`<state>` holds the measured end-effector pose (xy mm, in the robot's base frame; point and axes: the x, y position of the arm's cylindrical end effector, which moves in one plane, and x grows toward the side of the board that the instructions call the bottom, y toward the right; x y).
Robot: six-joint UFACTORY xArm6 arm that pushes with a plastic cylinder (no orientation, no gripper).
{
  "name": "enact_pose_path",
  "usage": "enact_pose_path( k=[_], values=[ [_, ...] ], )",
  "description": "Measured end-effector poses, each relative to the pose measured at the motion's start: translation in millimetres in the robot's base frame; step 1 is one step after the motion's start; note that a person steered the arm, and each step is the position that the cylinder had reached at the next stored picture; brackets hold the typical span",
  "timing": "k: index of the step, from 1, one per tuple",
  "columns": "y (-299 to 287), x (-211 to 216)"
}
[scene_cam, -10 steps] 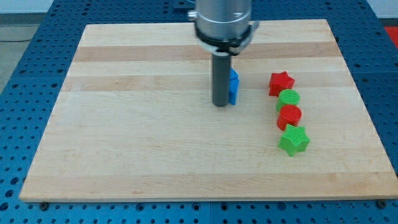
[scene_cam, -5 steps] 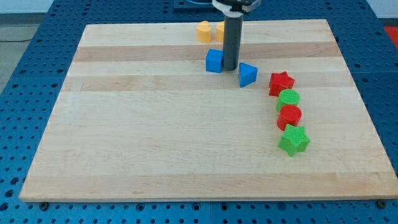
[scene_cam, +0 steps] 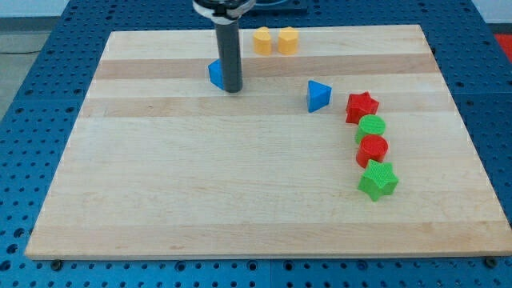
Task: Move the blue cube to the left side of the yellow heart
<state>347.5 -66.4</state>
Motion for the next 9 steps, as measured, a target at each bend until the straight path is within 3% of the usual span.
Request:
enact_pose_path(
  k=[9],
  values=[
    [-37.6, -71.6]
  ],
)
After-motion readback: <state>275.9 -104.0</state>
